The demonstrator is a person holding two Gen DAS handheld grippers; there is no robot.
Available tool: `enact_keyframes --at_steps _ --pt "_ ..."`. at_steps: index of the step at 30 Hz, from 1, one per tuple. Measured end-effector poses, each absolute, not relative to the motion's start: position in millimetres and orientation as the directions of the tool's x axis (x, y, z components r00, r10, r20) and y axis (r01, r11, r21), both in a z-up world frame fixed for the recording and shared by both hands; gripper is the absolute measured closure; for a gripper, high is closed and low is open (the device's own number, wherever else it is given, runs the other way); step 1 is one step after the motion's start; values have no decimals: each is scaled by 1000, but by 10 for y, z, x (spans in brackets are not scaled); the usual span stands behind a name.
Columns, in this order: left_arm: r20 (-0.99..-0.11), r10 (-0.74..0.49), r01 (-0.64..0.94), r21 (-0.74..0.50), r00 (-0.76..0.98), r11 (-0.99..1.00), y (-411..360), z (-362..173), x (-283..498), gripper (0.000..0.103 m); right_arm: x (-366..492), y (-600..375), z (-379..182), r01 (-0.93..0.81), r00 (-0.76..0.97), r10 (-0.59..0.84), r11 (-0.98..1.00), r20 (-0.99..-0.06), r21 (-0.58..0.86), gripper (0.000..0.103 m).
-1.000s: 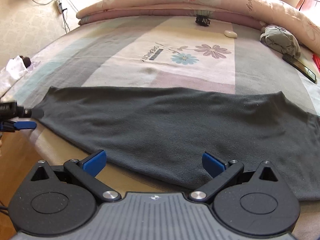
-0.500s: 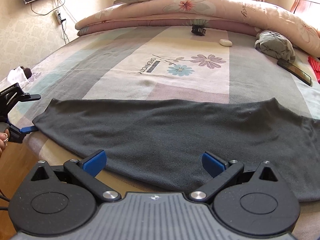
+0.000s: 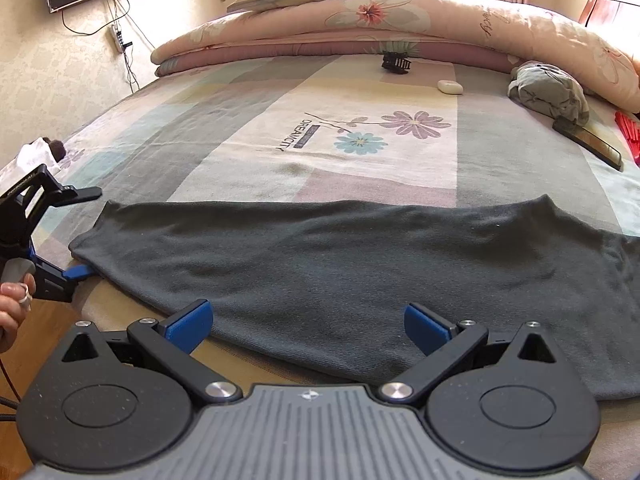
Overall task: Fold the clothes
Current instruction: 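Roll the left gripper and grasp the folded sweatpants edge, then lift the held pant leg end with the left gripper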
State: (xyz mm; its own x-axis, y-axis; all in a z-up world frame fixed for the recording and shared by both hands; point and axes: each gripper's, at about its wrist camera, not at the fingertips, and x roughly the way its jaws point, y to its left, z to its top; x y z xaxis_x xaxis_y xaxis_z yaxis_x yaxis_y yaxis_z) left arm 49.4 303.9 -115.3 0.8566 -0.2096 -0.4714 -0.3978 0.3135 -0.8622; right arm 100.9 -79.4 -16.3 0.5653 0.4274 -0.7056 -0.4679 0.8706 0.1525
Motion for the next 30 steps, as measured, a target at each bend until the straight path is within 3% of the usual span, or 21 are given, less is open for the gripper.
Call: enact_keyframes --at_steps 5,11,14,18,22,27,30 --pt "-467 -102 -413 -849 878 330 3182 -1129 458 7 1021 -825 -166 -458 570 426 875 -703 159 0" --pt "-406 -194 -318 -875 893 365 3110 -1133 603 6 995 -774 -189 -478 552 438 863 -709 162 0" --pt "-381 -167 -297 -877 910 378 3213 -1153 662 6 993 -784 -182 -476 554 438 864 -708 163 0" --pt "-386 -141 -311 -872 912 378 3296 -1167 657 6 996 -811 -176 -466 561 432 870 -706 163 0" --pt "-406 -227 -274 -849 885 452 3174 -1148 704 6 1003 -816 -194 -461 559 431 872 -709 167 0" --pt "-368 -165 -273 -867 915 416 3318 -1186 715 7 993 -795 -216 -471 550 435 867 -713 166 0" --pt "-393 -137 -282 -825 909 490 3295 -1168 737 9 996 -811 -212 -468 552 438 867 -710 171 0"
